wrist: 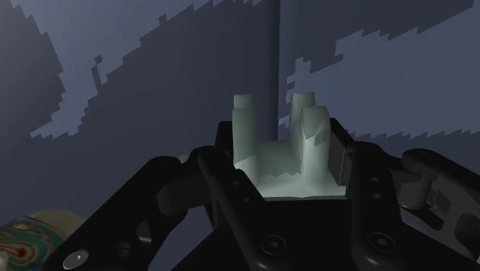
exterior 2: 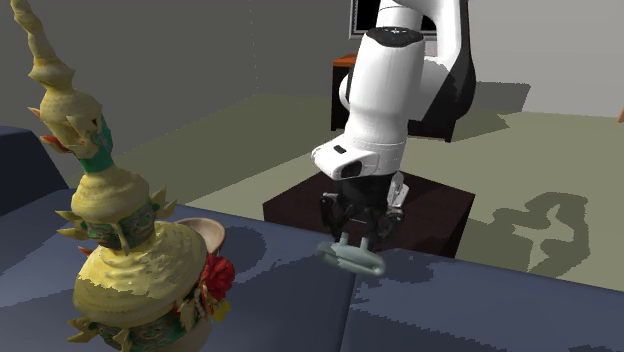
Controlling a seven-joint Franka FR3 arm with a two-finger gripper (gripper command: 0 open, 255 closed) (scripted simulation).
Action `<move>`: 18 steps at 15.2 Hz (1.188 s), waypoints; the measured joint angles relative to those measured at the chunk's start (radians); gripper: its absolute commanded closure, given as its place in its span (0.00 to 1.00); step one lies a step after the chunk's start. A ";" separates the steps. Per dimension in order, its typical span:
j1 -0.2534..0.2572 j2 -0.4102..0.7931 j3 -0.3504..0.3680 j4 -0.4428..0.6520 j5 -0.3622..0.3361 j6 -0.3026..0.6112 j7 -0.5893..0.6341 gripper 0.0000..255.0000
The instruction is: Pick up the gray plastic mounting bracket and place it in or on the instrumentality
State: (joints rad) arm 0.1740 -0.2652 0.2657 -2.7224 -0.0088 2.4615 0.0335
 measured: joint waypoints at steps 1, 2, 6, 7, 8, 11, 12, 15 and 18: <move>0.003 -0.017 -0.002 0.001 0.006 -0.018 -0.005 1.00; 0.006 -0.029 -0.003 0.009 0.010 -0.037 -0.007 1.00; 0.010 -0.074 -0.014 0.031 0.021 -0.103 -0.025 1.00; 0.013 -0.089 -0.016 0.037 0.025 -0.124 -0.027 1.00; 0.014 -0.098 -0.017 0.041 0.027 -0.136 -0.030 1.00; 0.018 -0.130 -0.022 0.059 0.033 -0.187 -0.037 1.00; 0.018 -0.136 -0.023 0.063 0.034 -0.196 -0.038 1.00; -0.013 -0.129 -0.065 0.077 0.012 -0.202 -0.092 1.00; -0.054 -0.122 -0.121 0.092 -0.015 -0.207 -0.166 1.00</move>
State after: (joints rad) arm 0.1202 -0.3872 0.1451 -2.6304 -0.0238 2.2545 -0.1323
